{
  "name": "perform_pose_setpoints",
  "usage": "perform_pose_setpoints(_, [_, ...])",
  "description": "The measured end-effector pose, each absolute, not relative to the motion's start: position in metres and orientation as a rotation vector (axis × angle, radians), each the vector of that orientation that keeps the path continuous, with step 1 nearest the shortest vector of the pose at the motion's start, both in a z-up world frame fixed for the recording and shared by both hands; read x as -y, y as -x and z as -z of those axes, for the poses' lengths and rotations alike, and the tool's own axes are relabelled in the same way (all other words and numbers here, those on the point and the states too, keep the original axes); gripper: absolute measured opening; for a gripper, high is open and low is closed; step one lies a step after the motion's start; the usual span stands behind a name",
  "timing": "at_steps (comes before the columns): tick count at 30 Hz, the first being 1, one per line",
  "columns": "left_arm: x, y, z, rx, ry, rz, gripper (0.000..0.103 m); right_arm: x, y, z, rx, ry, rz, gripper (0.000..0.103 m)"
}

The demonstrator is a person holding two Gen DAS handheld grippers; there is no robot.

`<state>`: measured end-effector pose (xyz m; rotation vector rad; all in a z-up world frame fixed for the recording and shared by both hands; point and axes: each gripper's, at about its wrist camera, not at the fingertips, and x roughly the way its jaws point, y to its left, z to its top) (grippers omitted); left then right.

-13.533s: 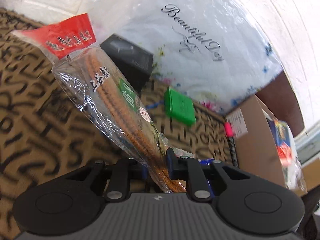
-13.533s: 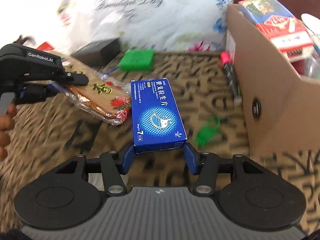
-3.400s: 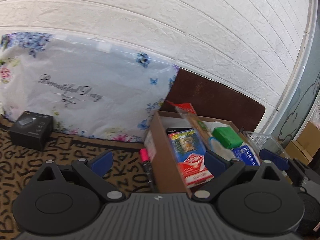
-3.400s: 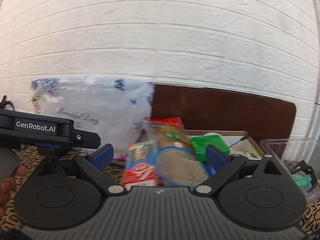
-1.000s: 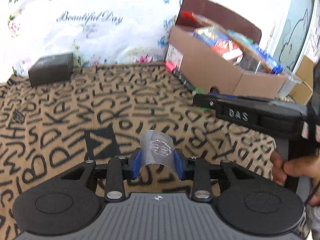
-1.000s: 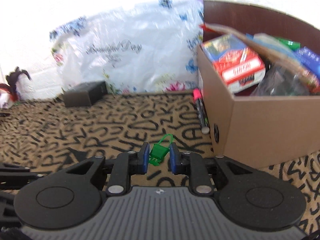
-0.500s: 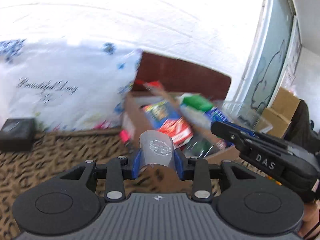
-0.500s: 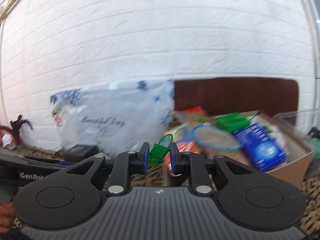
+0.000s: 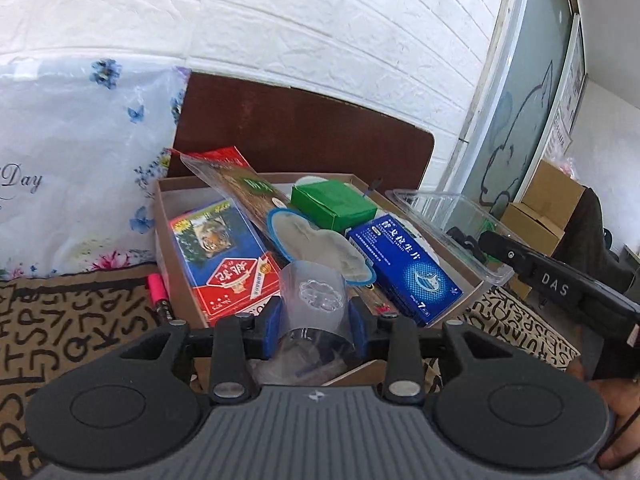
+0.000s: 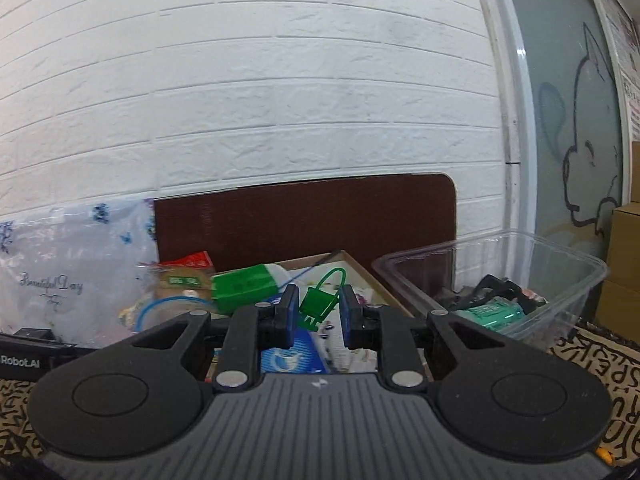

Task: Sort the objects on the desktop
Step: 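Carry the green tag and clear plastic piece over the cardboard box and release them, then move both open tools back toward the black charger box on the rug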

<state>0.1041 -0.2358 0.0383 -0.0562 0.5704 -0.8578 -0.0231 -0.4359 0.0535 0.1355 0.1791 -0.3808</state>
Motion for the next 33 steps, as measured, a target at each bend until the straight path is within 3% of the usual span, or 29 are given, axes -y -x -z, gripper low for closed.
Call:
perform_pose_setpoints(16, [0.237,-0.119,-0.021,-0.567,0.077,0.856,0.057,0.473,-0.014,-0.002,-0.293,-0.184,0.431,0.021])
perform_pose_setpoints(20, [0.233,-0.118,-0.023,-0.566,0.081,0.852,0.071,0.471,-0.01,-0.007,-0.278,-0.178,0.431,0.024])
perform_pose_setpoints(21, [0.231,-0.119,-0.023,-0.568,0.096,0.851,0.076,0.472,-0.007,-0.009,-0.263,-0.182,0.426,0.027])
perform_pose_setpoints(25, [0.221,-0.119,-0.027,-0.585,0.174,0.849,0.09,0.471,0.005,-0.017,-0.205,-0.193,0.454,0.073])
perform_pose_setpoints(27, [0.217,-0.117,-0.029,-0.596,0.191,0.855,0.099,0.467,0.01,-0.021,-0.181,-0.191,0.476,0.08])
perform_pose_setpoints(30, [0.212,-0.112,-0.032,-0.611,0.203,0.855,0.101,0.46,0.015,-0.027,-0.171,-0.192,0.444,0.095])
perform_pose_setpoints(33, [0.207,-0.11,-0.033,-0.649,0.217,0.874,0.102,0.448,0.015,-0.031,-0.181,-0.171,0.415,0.1])
